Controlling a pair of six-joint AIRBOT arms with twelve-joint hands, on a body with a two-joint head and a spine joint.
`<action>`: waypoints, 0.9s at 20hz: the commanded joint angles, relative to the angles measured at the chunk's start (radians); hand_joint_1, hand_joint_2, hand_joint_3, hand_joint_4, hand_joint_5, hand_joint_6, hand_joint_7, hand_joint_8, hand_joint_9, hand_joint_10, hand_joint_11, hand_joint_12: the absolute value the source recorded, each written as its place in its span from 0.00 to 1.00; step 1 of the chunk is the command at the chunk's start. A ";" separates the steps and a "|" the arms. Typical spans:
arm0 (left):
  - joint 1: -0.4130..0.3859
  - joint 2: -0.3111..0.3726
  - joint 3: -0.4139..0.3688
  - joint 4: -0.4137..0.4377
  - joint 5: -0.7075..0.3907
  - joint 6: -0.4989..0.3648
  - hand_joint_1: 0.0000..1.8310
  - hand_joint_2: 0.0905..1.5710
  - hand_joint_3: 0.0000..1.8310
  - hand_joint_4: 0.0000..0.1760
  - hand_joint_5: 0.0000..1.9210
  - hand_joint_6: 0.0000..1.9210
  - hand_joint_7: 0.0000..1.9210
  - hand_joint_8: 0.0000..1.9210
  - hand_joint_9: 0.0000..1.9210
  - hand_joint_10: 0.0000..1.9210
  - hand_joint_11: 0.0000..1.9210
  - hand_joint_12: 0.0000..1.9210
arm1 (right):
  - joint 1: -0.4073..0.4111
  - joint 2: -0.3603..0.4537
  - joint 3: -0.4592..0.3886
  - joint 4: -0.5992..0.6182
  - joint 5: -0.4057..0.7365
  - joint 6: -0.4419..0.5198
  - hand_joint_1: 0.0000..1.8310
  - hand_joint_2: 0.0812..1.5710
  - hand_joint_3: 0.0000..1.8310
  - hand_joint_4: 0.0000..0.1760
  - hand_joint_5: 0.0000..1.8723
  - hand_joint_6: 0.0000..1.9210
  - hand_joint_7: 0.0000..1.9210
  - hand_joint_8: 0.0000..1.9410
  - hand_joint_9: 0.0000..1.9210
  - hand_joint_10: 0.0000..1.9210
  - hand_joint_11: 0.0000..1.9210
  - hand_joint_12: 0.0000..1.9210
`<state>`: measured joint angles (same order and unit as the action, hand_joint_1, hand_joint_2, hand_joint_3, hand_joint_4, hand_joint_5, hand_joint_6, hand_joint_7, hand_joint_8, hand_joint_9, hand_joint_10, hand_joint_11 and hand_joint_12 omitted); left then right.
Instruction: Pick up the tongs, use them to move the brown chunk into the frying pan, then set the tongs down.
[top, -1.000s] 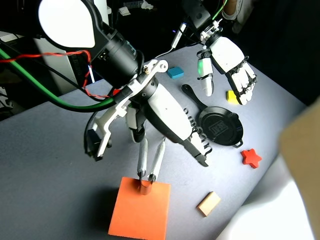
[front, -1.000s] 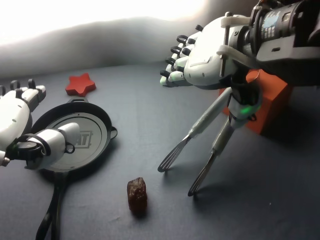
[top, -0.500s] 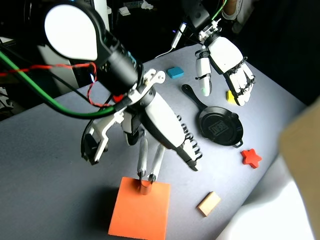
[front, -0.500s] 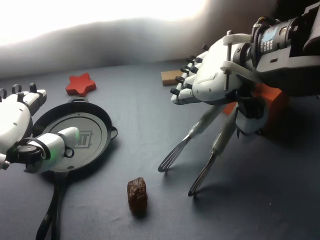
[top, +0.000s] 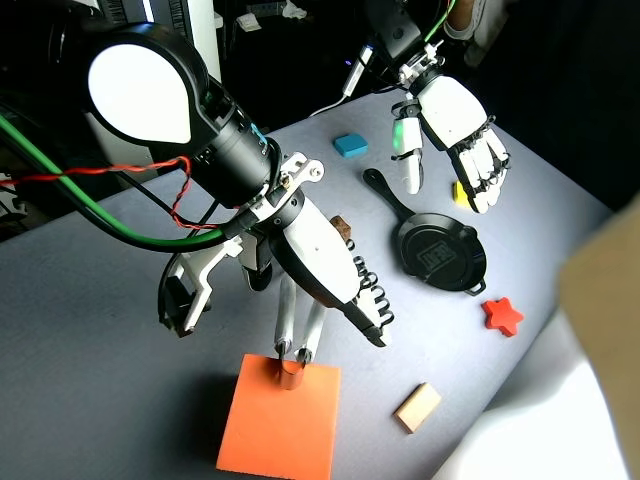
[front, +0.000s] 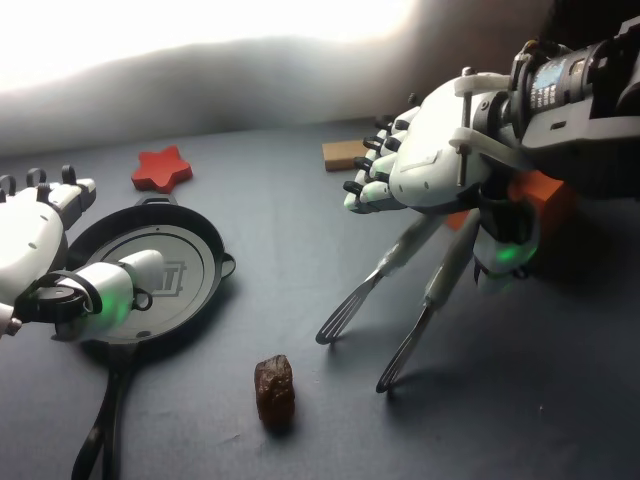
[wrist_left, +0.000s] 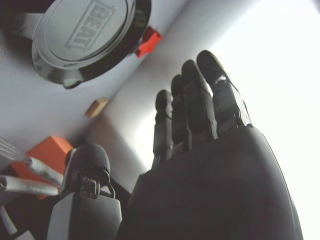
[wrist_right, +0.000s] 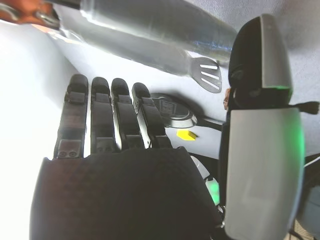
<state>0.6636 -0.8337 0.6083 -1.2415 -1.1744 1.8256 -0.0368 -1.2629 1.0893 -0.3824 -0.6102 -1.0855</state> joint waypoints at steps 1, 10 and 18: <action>-0.010 0.002 -0.002 0.066 -0.082 0.000 0.06 0.79 0.00 0.20 0.10 0.00 0.12 0.00 0.14 0.00 0.00 0.41 | 0.008 0.004 -0.007 -0.025 0.073 -0.005 0.53 0.52 0.00 0.00 0.00 0.00 0.00 0.00 0.00 0.00 0.00 0.00; -0.014 -0.001 -0.011 0.053 -0.099 -0.001 0.06 0.80 0.00 0.18 0.09 0.00 0.12 0.00 0.13 0.00 0.00 0.41 | 0.012 0.010 -0.016 -0.047 0.084 -0.006 0.53 0.52 0.00 0.00 0.00 0.00 0.00 0.00 0.00 0.00 0.00 0.00; -0.012 -0.001 -0.011 0.049 -0.099 -0.002 0.00 0.80 0.00 0.00 0.05 0.00 0.07 0.00 0.07 0.00 0.00 0.25 | -0.006 -0.015 -0.008 -0.090 0.088 -0.007 0.54 0.52 0.00 0.00 0.00 0.00 0.00 0.00 0.00 0.00 0.00 0.00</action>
<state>0.6613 -0.8379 0.5972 -1.2579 -1.1904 1.8248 -0.0494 -1.2858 1.0828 -0.4419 -0.5800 -1.0889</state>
